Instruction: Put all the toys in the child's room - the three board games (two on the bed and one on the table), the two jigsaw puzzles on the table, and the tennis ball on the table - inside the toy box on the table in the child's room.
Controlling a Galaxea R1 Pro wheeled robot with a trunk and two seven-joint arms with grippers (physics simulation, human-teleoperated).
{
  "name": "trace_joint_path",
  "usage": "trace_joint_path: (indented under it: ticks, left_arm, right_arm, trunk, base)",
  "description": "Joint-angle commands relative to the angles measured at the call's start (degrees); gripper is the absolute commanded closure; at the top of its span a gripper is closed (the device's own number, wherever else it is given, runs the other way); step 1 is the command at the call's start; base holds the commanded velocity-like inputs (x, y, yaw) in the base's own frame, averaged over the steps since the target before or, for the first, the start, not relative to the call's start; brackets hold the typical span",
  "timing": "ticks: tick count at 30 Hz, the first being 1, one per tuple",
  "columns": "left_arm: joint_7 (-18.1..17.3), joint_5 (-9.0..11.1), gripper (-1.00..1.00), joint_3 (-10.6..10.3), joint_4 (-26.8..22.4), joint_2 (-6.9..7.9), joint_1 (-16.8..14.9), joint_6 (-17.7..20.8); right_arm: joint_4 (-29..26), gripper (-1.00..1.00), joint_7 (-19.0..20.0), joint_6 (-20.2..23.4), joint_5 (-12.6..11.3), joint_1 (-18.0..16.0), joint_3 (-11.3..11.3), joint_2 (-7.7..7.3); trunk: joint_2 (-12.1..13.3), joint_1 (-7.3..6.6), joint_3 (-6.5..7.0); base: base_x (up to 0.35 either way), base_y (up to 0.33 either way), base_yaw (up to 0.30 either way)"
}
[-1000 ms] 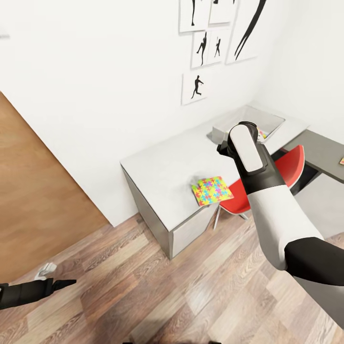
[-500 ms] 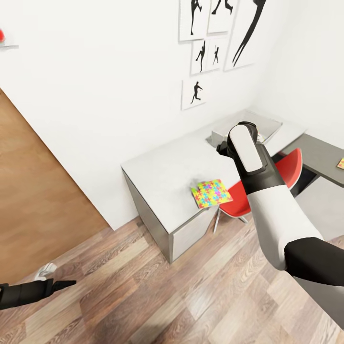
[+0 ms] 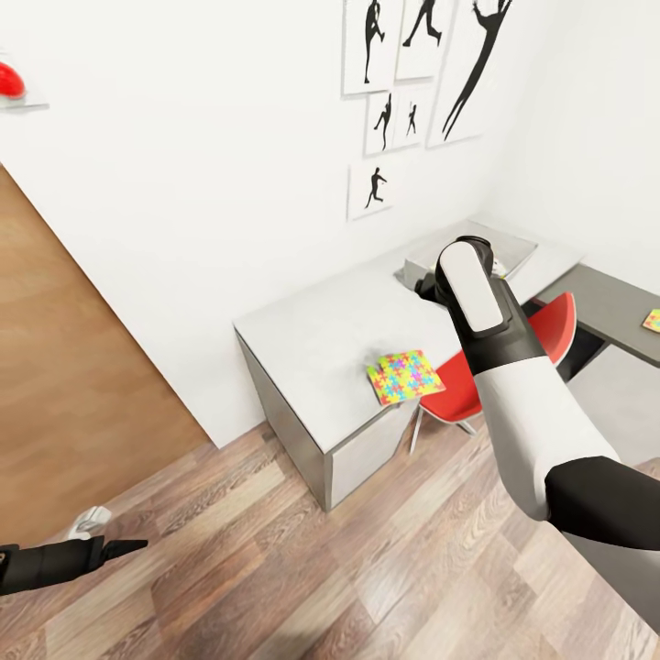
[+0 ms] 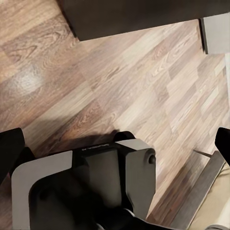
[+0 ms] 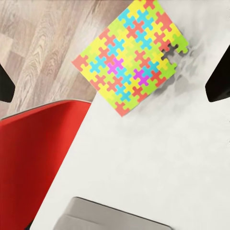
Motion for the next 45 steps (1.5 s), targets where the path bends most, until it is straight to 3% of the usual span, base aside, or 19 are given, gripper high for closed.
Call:
trace_joint_path:
  ticks: [1, 28, 45]
  left_arm:
    - [-0.5, -0.6, -1.00, 0.4, -0.1, -0.06, -0.1, 0.6]
    - [-0.5, -0.7, -1.00, 0.4, -0.1, -0.07, -0.1, 0.6]
    - [-0.5, -0.7, -1.00, 0.4, -0.1, -0.07, -0.1, 0.6]
  right_arm:
    - [0.0, -1.00, -0.5, 0.4, -0.5, -0.1, 0.1, -0.02]
    - [0.4, -1.00, -0.5, 0.3, -1.0, 0.0, 0.1, -0.02]
    - [0.3, -1.00, -0.4, 0.3, -1.0, 1.9, 0.1, -0.02]
  trunk:
    - [-0.1, 0.04, 0.00]
    - [-0.1, 0.04, 2.58]
    - [-0.1, 0.04, 4.20]
  base:
    - [0.000, 0.000, 0.000]
    - [0.000, 0.000, 0.000]
    - [0.000, 0.000, 0.000]
